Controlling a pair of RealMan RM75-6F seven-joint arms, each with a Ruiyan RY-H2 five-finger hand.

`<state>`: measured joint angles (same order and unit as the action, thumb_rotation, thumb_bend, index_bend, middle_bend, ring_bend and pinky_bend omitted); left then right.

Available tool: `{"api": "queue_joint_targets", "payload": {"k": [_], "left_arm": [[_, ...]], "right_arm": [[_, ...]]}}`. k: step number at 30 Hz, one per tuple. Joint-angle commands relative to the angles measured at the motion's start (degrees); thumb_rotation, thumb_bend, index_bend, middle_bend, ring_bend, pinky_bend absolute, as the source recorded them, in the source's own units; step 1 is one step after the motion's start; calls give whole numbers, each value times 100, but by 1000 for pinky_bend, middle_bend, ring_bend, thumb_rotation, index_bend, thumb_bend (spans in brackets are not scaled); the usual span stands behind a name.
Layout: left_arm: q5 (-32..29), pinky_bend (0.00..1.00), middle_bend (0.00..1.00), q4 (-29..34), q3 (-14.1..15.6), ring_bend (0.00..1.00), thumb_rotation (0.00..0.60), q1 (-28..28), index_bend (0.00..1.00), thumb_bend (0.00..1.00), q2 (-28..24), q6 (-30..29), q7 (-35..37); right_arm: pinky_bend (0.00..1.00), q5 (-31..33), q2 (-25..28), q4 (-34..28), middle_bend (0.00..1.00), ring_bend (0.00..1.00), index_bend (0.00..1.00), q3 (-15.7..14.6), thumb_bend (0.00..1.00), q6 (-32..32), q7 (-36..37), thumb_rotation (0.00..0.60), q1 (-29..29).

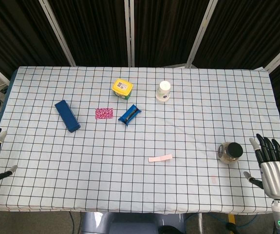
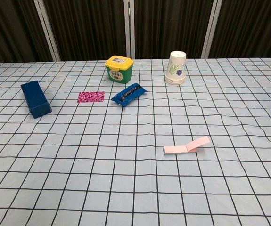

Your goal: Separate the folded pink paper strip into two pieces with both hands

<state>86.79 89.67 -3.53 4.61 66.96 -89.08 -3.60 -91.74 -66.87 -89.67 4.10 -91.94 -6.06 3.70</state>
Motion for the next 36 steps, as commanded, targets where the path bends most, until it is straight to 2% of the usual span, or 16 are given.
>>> {"api": "queue_joint_targets", "payload": {"k": [1,5,8,11,14,17,21,24,29,36], "left_arm": [[-19,0,0,8,-3,0,600,2,0,0,-6,18,1],[-53,0,0,16,-6,0,600,3,0,0,-12,48,22],[-94,0,0,-3,-18,0,600,12,0,0,5,83,45],[-127,0,0,-13,-22,0,600,43,0,0,35,156,27],[-123,0,0,-56,-22,0,600,88,0,0,85,221,-33],[-171,0,0,-143,-38,0,600,119,0,0,165,281,-38],[-281,0,0,-236,-69,0,600,148,0,0,227,371,-62],[-357,0,0,-271,-95,0,600,157,0,0,253,406,-73],[-411,0,0,-299,-110,0,600,166,0,0,283,434,-104],[-477,0,0,-346,-113,0,600,196,0,0,317,522,-125]], "right_arm": [[0,3,-6,1,0,0,4,-3,0,16,1,600,4],[0,-6,-28,11,0,0,19,-24,0,127,30,600,54],[0,-189,-90,38,0,0,57,-85,0,471,67,600,293],[0,-497,-151,174,0,0,116,-96,0,899,6,600,684],[0,-979,-312,403,10,0,209,-101,0,1562,44,600,1335],[0,-1372,-632,842,44,0,322,-133,0,2178,352,600,1984],[0,-1726,-1244,1694,71,0,384,-197,30,2625,644,600,2610],[0,-1894,-1656,2252,85,0,407,-249,77,2770,749,600,2919],[0,-2104,-2217,3031,102,0,431,-371,133,2666,1006,600,3230],[0,-2309,-2733,3895,114,0,445,-605,142,2411,1164,600,3473]]}}
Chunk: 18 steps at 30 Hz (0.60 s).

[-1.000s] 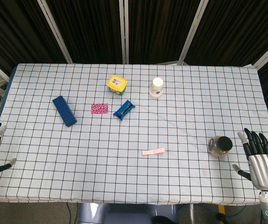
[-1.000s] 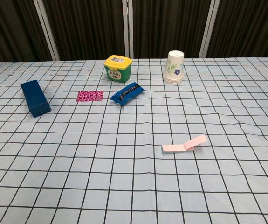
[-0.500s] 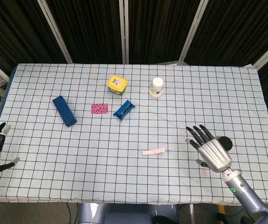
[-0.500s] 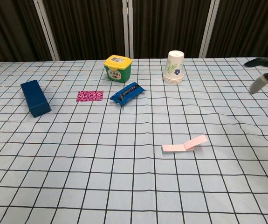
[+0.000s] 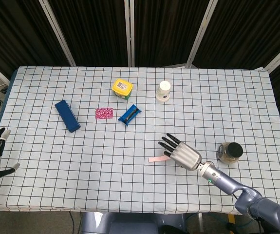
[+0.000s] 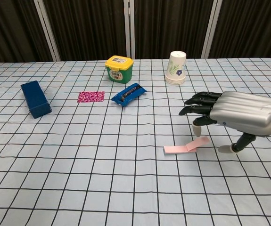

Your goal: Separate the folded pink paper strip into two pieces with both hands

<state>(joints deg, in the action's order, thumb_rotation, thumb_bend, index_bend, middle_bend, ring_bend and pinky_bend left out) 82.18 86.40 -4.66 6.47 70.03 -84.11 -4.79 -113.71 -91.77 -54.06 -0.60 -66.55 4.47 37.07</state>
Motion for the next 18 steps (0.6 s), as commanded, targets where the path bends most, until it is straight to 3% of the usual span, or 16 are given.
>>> {"api": "queue_joint_targets", "payload": {"k": [1,18], "left_arm": [[-25,0,0,-26,1,0,600,14,0,0,13,38,-12],[-60,0,0,-54,-3,0,600,30,0,0,33,59,-32]], "right_arm": [[0,-122,-287,414,117,0,446,-152,144,-165,118,600,152],[0,-23,-713,1366,122,0,465,-375,217,-652,190,600,332]]}}
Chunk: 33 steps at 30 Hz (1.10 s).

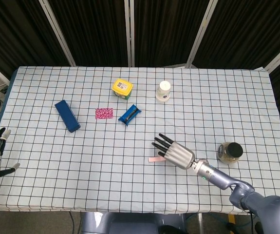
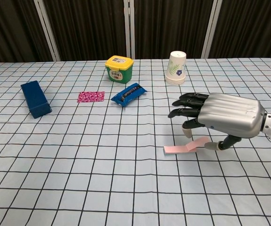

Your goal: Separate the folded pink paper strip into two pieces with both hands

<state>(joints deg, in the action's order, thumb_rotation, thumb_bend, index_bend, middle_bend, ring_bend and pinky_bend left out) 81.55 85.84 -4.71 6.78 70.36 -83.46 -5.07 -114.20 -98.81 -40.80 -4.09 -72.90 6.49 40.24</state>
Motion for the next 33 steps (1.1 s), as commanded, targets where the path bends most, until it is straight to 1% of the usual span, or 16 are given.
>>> {"api": "queue_joint_targets", "payload": {"k": [1,15,17,26,33], "left_arm": [[6,0,0,5,1,0,600,-2,0,0,0,-10,-3],[35,0,0,38,13,0,600,-8,0,0,-12,-43,-7],[44,0,0,43,17,0,600,-7,0,0,-14,-49,-18],[60,0,0,56,31,0,600,-7,0,0,-8,-53,-39],[64,0,0,92,58,0,600,24,0,0,6,29,-40]], "right_arm": [[0,36,-12,54,122,0,467,-38,226,-22,-12,600,20],[0,200,-96,168,134,0,508,-218,366,-142,137,600,51],[0,231,-105,180,136,0,525,-230,377,-149,158,600,58],[0,334,-94,93,161,0,681,-267,430,-265,283,600,62],[0,470,19,-309,168,0,694,-170,430,-371,372,600,144]]}}
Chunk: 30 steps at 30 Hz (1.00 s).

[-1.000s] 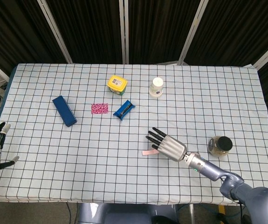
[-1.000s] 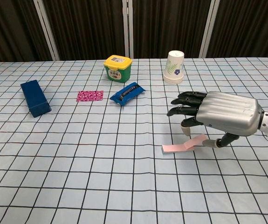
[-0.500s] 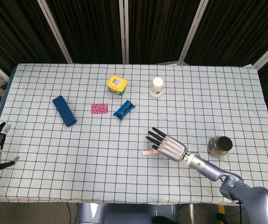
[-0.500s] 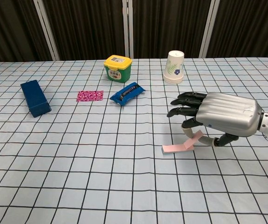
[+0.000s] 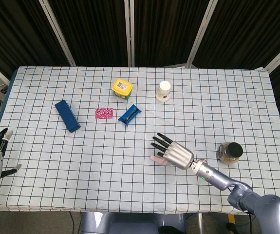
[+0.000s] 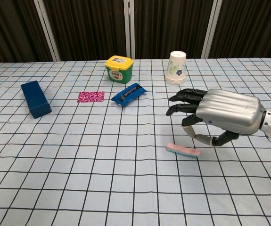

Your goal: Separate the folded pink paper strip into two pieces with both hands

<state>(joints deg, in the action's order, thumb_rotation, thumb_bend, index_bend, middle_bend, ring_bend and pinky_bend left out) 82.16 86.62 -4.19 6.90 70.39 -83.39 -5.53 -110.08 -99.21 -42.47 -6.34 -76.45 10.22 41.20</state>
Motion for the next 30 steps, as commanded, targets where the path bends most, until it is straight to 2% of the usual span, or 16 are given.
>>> {"api": "queue_joint_targets", "payload": {"k": [1,10,13,17,23,30], "left_arm": [[8,0,0,32,9,0,600,20,0,0,2,36,20],[172,0,0,268,20,0,600,343,13,0,7,501,353],[262,0,0,341,-1,0,600,615,81,0,68,881,688],[272,0,0,433,-92,0,600,971,252,0,194,1342,1062],[53,0,0,620,-343,0,600,1499,324,0,407,2009,1401],[-634,0,0,935,-805,0,600,2247,389,0,710,2964,1549]], "right_arm": [[0,75,83,-203,169,0,696,73,430,-12,-12,600,66],[0,401,540,-1430,176,0,702,529,431,162,-284,600,383],[0,522,742,-1968,181,0,707,725,432,343,-580,600,532],[0,783,948,-2618,191,0,718,982,432,639,-922,600,667],[0,1407,1113,-3439,194,0,721,1436,432,1110,-1491,600,793],[0,2327,1198,-4198,200,0,728,1888,432,1672,-2445,600,899]]}}
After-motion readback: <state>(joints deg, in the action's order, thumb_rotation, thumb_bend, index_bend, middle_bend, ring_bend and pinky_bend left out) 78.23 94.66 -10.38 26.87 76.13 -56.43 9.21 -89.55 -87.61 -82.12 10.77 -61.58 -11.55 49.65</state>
